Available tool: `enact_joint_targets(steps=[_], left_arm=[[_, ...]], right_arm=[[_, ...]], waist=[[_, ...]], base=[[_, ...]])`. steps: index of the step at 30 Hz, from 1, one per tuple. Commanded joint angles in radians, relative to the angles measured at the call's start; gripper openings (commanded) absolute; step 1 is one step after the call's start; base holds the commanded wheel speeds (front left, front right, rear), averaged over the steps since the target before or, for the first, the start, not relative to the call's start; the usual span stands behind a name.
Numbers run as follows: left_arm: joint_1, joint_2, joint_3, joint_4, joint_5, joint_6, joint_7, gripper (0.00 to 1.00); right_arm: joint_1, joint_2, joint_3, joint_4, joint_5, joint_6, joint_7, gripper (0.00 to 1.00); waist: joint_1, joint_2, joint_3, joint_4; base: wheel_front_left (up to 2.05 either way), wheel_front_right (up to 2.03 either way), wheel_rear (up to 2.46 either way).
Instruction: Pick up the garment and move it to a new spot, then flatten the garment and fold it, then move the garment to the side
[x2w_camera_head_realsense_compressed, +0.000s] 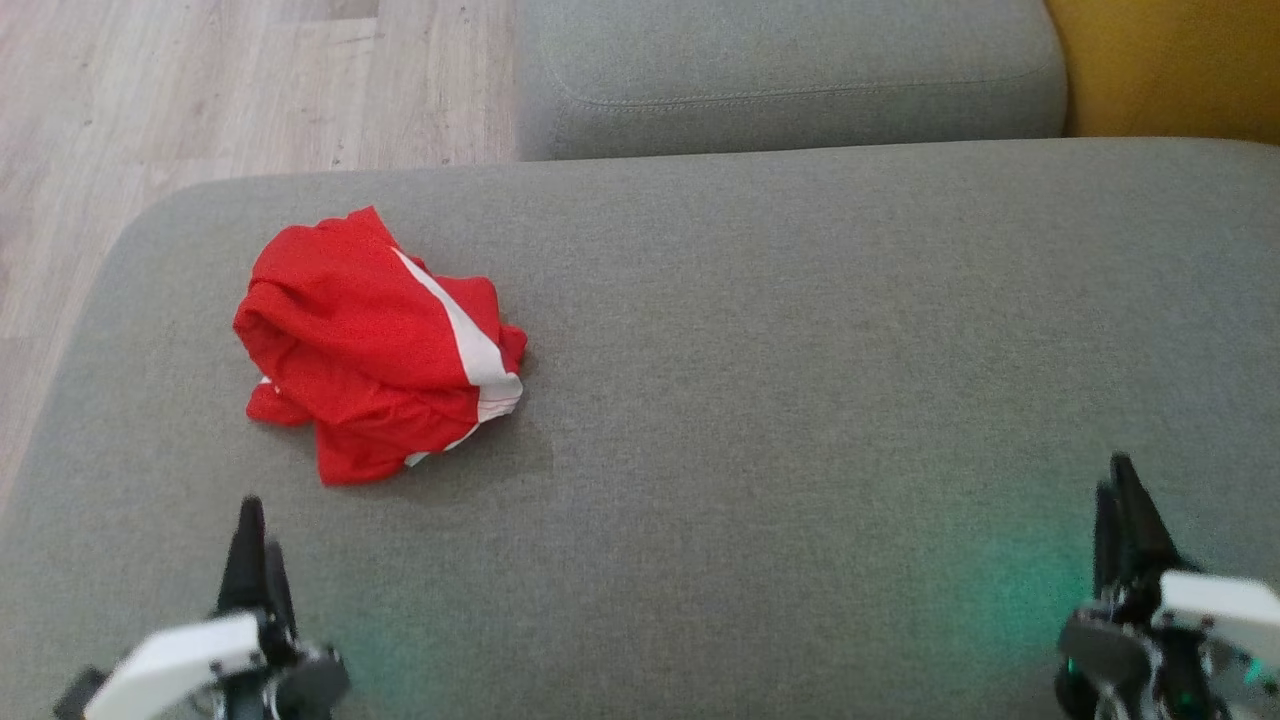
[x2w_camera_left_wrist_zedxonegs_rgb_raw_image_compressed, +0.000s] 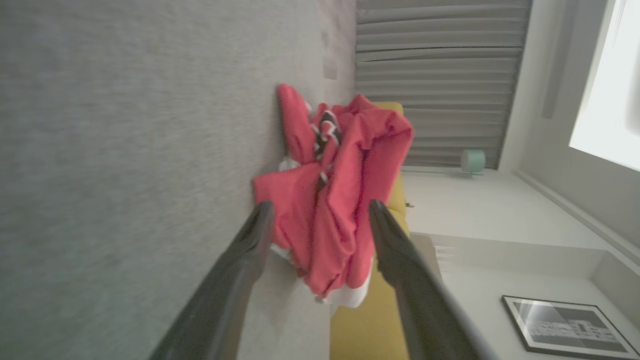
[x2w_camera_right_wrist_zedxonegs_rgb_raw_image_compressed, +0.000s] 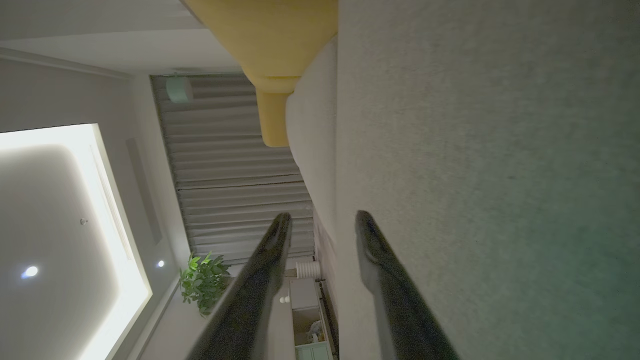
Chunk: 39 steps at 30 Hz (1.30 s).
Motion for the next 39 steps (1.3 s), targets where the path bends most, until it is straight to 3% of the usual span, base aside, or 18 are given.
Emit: enact_joint_targets(steps=[1, 13, 25, 39], left_arm=[[-0.014, 0.002, 0.0, -0.02, 0.0, 0.0, -0.002, 1.0], [-0.002, 0.003, -0.001, -0.045, 0.028, -0.001, -0.038, 1.0], [-0.004, 0.004, 0.034, -0.076, 0.116, 0.008, -0.07, 1.0], [-0.01, 0.005, -0.005, -0.217, 0.367, 0.09, -0.111, 1.0]], right_arm=[[-0.015, -0.001, 0.002, -0.021, -0.001, 0.0, -0.002, 1.0], [-0.01, -0.002, 0.021, -0.043, -0.06, 0.001, -0.038, 1.0], [-0.014, -0.002, 0.022, -0.087, -0.221, 0.002, -0.07, 1.0], [-0.019, -0.003, 0.059, -0.179, -0.505, 0.002, -0.111, 1.0]], waist=[[0.0, 0.0, 0.0, 0.0], [0.0, 0.0, -0.006, -0.001], [0.0, 0.0, -0.01, -0.002], [0.0, 0.0, -0.009, -0.007]], base=[[0.0, 0.0, 0.0], [0.0, 0.0, 0.0], [0.0, 0.0, 0.0], [0.0, 0.0, 0.0]])
